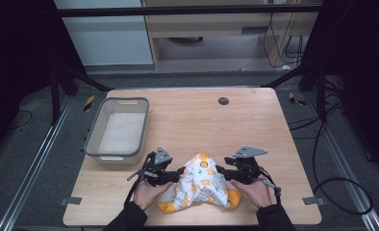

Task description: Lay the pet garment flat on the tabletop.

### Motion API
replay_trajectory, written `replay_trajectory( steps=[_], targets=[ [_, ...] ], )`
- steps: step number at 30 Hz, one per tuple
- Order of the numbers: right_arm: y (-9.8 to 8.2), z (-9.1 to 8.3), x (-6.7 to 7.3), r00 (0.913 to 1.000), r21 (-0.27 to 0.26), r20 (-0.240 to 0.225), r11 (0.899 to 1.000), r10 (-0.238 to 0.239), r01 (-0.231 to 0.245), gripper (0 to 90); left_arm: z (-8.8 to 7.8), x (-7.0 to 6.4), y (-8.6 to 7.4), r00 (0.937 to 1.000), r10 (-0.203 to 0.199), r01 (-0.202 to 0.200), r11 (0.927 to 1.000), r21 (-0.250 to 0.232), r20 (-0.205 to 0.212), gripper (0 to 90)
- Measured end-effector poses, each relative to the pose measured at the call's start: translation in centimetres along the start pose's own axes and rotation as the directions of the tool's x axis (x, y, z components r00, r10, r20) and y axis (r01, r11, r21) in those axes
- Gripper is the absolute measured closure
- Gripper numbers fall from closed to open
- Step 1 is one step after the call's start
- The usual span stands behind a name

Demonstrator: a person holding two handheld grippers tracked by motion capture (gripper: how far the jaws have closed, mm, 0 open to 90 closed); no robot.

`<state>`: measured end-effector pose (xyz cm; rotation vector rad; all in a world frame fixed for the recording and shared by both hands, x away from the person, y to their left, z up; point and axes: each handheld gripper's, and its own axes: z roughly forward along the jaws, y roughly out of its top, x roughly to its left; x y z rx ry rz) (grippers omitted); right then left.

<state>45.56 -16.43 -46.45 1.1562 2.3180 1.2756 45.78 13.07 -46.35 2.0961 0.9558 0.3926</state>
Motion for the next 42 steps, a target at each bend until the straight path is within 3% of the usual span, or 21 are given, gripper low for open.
replay_trajectory(
  steps=[7,11,18,23,26,32,37,38,42],
  targets=[
    [-0.5,1.3,0.4,0.9994,0.052,-0.025,0.998,-0.022,0.023,49.0,1.0,-0.3,-0.3,0.9996,0.011,-0.012,0.9992,0.039,0.025,42.2],
    [-0.7,1.8,0.6,0.9986,0.075,-0.046,0.997,-0.025,0.028,51.8,1.6,-0.3,-0.6,0.9986,-0.001,-0.002,0.9983,0.059,0.053,49.0],
    [-1.0,2.3,0.6,0.9966,0.1,-0.082,0.995,0.002,0.006,64.8,2.1,-0.4,-0.8,0.9949,-0.018,0.01,0.9961,0.087,0.099,66.5],
    [-0.9,2.3,0.8,0.9972,0.098,-0.073,0.995,-0.015,0.022,77.6,2.1,-0.6,-0.8,0.9956,-0.017,0.007,0.9947,0.103,0.092,79.5],
    [-0.8,2.1,0.8,0.9972,0.088,-0.073,0.996,-0.014,0.02,83.2,1.9,-0.5,-0.8,0.9957,-0.014,0.005,0.9949,0.1,0.091,85.2],
    [-0.3,1.3,1.1,0.9973,0.069,-0.071,0.997,-0.019,0.024,85.3,1.2,-0.7,-0.6,0.9949,-0.008,-0.001,0.9959,0.091,0.101,87.7],
    [0.0,0.5,1.2,0.9973,0.033,-0.067,0.999,-0.029,0.031,85.4,-0.6,-0.7,0.2,0.9949,0.0,-0.005,0.9991,0.043,0.101,88.0],
    [0.3,-0.1,1.3,0.9975,0.0,-0.064,0.999,-0.032,0.032,85.7,-1.0,-0.7,0.4,0.9947,0.0,-0.002,0.9996,0.028,0.103,88.1],
    [0.7,-1.1,1.4,0.9974,-0.043,-0.062,0.998,-0.037,0.035,87.0,-2.6,-1.0,1.1,0.9952,0.008,-0.007,0.9998,-0.02,0.097,88.2]
  ],
)
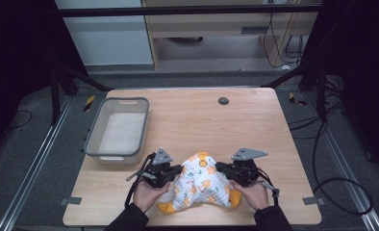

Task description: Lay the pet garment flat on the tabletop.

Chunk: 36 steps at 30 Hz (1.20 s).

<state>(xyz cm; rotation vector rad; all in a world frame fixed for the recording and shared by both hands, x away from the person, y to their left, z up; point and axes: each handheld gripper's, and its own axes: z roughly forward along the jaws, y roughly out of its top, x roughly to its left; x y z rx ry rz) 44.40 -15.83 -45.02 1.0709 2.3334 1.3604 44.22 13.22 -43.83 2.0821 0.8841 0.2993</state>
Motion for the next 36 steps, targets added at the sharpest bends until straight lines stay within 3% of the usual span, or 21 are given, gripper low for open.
replay_trajectory(
  steps=[9,14,16,17,18,20,21,22,23,25,27,28,30,32,36],
  targets=[
    [2.0,-2.2,0.9,0.9993,-0.081,-0.003,0.996,-0.037,0.037,89.5,-3.0,-1.4,2.1,0.9986,0.052,-0.053,0.9933,-0.103,-0.013,88.5],
    [3.5,-3.8,1.1,0.9987,-0.167,0.018,0.985,-0.047,0.049,89.4,-4.6,-1.8,3.7,0.9975,0.067,-0.07,0.9821,-0.175,-0.026,88.6],
    [4.3,-4.3,1.2,0.9976,-0.21,0.042,0.976,-0.055,0.063,89.4,-4.9,-2.0,4.6,0.9937,0.086,-0.1,0.973,-0.208,-0.072,88.6],
    [5.0,-4.3,1.2,0.9958,-0.261,0.077,0.963,-0.05,0.068,89.3,-4.9,-2.1,5.0,0.9921,0.091,-0.108,0.9693,-0.221,-0.086,88.6],
    [5.0,-4.3,1.2,0.9958,-0.261,0.077,0.963,-0.05,0.068,89.3,-4.9,-2.0,5.5,0.9911,0.089,-0.11,0.9652,-0.237,-0.099,88.6],
    [5.8,-3.6,0.9,0.9916,-0.295,0.124,0.953,-0.036,0.072,89.2,-4.4,-1.5,6.5,0.989,0.079,-0.11,0.9593,-0.26,-0.125,88.6],
    [6.1,-3.1,0.6,0.9863,-0.304,0.162,0.949,-0.032,0.08,89.2,-3.9,-1.2,7.0,0.9868,0.071,-0.108,0.9573,-0.268,-0.146,88.6],
    [6.6,-1.5,-0.2,0.9722,-0.311,0.234,0.947,-0.009,0.083,88.7,-3.2,-0.7,7.5,0.9822,0.062,-0.109,0.9571,-0.269,-0.177,88.2],
    [6.6,-1.5,-0.2,0.9722,-0.311,0.234,0.947,-0.009,0.083,88.7,-2.7,-0.3,7.8,0.9807,0.045,-0.097,0.9568,-0.274,-0.19,88.2],
    [6.9,-0.1,-1.1,0.9586,-0.282,0.285,0.956,0.002,0.082,85.5,-1.2,0.9,8.3,0.9746,-0.009,-0.055,0.9596,-0.276,-0.224,84.2],
    [6.9,1.5,-2.1,0.9356,-0.216,0.353,0.973,0.004,0.077,77.4,-0.2,2.1,8.3,0.9634,-0.067,-0.005,0.9633,-0.268,-0.259,67.6],
    [6.6,2.2,-2.8,0.9183,-0.168,0.396,0.983,0.002,0.07,72.1,0.0,2.7,8.1,0.965,-0.09,0.022,0.9643,-0.264,-0.246,62.5],
    [6.3,2.2,-3.0,0.9193,-0.165,0.393,0.984,0.01,0.06,69.8,0.0,3.2,7.2,0.9655,-0.108,0.044,0.9646,-0.26,-0.237,57.2],
    [5.8,1.7,-3.1,0.9274,-0.162,0.374,0.985,0.009,0.055,65.9,-0.2,3.5,6.3,0.9608,-0.091,0.032,0.9746,-0.222,-0.262,48.4],
    [4.6,0.0,-3.3,0.9384,-0.148,0.346,0.988,0.002,0.053,57.1,-1.3,4.2,4.4,0.9717,-0.127,0.085,0.9751,-0.205,-0.199,41.0]
  ],
)
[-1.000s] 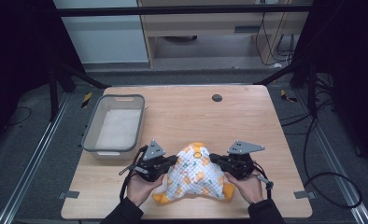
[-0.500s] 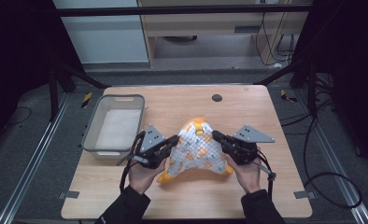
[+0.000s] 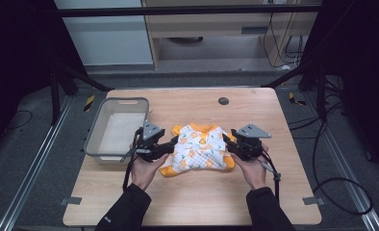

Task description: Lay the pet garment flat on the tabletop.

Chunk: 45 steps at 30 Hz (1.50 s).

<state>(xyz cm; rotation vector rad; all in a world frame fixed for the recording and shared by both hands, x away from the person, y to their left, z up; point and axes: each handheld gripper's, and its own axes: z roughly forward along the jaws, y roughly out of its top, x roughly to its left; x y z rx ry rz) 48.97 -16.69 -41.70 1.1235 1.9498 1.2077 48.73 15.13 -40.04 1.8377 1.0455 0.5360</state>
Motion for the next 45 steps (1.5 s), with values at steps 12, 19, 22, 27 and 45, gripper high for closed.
replay_trajectory(
  steps=[12,19,22,27,45],
  targets=[
    [-2.5,-4.2,-0.3,0.9954,0.032,-0.095,0.999,0.008,-0.005,40.3,-3.1,1.0,-4.6,0.9983,0.047,-0.049,0.9972,0.057,0.034,32.4],
    [-5.0,-4.5,-0.4,0.9922,0.079,-0.124,0.997,0.008,0.002,39.1,-2.8,1.4,-6.8,0.9986,0.037,-0.041,0.9939,0.103,0.037,33.8],
    [-6.1,-4.0,-0.4,0.9919,0.112,-0.127,0.994,0.013,0.002,39.4,-2.2,1.4,-7.4,0.9987,0.039,-0.043,0.9915,0.123,0.033,34.9],
    [-7.7,-2.7,-0.1,0.9887,0.162,-0.149,0.987,0.011,0.014,41.4,-1.4,0.8,-8.2,0.9901,0.131,-0.138,0.978,0.157,0.049,36.6],
    [-8.5,0.4,1.2,0.9853,0.21,-0.166,0.975,-0.041,0.076,65.8,1.8,-1.1,-9.4,0.9815,0.161,-0.183,0.945,0.271,0.103,56.0]
  ],
)
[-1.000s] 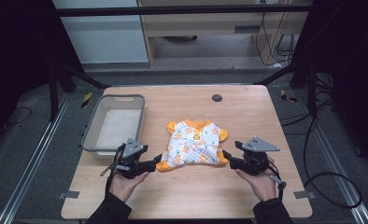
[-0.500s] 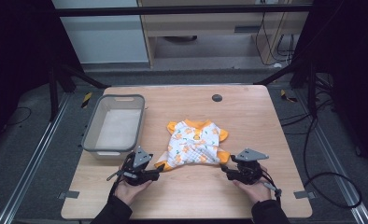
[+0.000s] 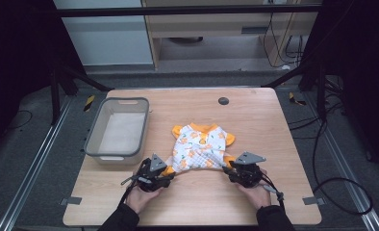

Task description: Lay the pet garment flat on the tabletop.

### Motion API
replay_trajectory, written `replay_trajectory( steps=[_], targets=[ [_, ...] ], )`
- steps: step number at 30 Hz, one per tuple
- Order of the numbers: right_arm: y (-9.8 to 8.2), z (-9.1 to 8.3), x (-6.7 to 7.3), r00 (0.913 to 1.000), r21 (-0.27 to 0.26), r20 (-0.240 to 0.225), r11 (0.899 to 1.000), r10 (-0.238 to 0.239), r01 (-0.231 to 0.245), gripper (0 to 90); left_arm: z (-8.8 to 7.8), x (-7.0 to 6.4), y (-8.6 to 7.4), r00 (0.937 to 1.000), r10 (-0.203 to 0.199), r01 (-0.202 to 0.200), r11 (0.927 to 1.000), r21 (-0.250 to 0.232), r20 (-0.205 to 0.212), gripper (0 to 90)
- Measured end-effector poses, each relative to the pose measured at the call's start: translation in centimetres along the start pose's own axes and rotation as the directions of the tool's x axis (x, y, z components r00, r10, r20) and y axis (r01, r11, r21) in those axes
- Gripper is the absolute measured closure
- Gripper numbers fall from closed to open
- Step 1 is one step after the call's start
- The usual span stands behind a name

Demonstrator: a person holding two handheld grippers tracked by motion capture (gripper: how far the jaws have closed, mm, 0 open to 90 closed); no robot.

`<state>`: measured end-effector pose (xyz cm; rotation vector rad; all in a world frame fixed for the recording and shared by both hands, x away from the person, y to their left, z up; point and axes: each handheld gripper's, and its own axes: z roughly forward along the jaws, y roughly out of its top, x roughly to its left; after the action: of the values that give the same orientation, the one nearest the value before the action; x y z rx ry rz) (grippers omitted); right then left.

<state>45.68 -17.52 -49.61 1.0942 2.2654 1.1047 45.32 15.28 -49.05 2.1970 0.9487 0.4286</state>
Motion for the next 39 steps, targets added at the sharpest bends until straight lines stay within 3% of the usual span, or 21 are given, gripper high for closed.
replay_trajectory(
  steps=[4,7,10,15,21,26,28,32,34,35,39],
  targets=[
    [0.3,0.1,0.3,0.9998,0.006,-0.001,1.0,-0.021,0.021,76.7,0.4,-0.2,0.0,0.9999,0.012,-0.012,0.9998,0.017,-0.007,65.8],
    [0.5,0.0,0.4,0.9995,0.014,-0.017,1.0,-0.025,0.025,83.6,0.3,-0.1,0.1,0.9999,0.007,-0.007,0.9997,0.023,-0.008,78.5],
    [0.7,-0.3,0.4,0.9992,0.004,-0.025,1.0,-0.03,0.03,84.6,0.0,-0.2,0.2,0.9999,0.01,-0.01,0.9998,0.02,-0.01,81.8],
    [1.6,-1.6,0.7,0.9979,-0.026,-0.063,1.0,-0.012,0.01,84.9,-2.2,0.0,0.9,0.9997,-0.012,0.013,0.9987,-0.05,0.02,83.2],
    [2.7,-4.8,1.2,0.9941,-0.083,-0.108,0.997,-0.005,-0.004,84.7,-5.8,0.2,1.4,0.9947,-0.019,0.034,0.9888,-0.145,0.101,83.3],
    [3.9,-7.0,1.5,0.9869,-0.13,-0.161,0.991,0.014,-0.035,84.7,-7.5,0.1,2.1,0.9892,-0.027,0.054,0.9801,-0.191,0.144,83.1],
    [4.3,-7.4,1.5,0.9837,-0.126,-0.178,0.991,0.029,-0.051,84.6,-7.5,0.1,2.3,0.9881,-0.029,0.057,0.9803,-0.189,0.151,82.9],
    [4.2,-6.1,0.9,0.9797,-0.08,-0.183,0.992,0.081,-0.097,83.7,-6.0,1.1,2.2,0.9845,-0.081,0.103,0.9844,-0.143,0.156,82.0],
    [3.7,-3.9,0.1,0.9784,-0.023,-0.157,0.99,0.134,-0.139,82.3,-4.9,1.7,2.1,0.9792,-0.121,0.139,0.9847,-0.105,0.163,80.7],
    [3.7,-3.9,0.1,0.9784,-0.023,-0.157,0.99,0.134,-0.139,82.3,-4.2,2.0,2.0,0.9782,-0.137,0.151,0.9853,-0.081,0.156,80.7],
    [2.9,-1.0,-0.7,0.9833,0.036,-0.084,0.987,0.161,-0.159,80.0,-2.2,2.5,1.7,0.9802,-0.151,0.154,0.9879,-0.016,0.128,77.8]
  ],
)
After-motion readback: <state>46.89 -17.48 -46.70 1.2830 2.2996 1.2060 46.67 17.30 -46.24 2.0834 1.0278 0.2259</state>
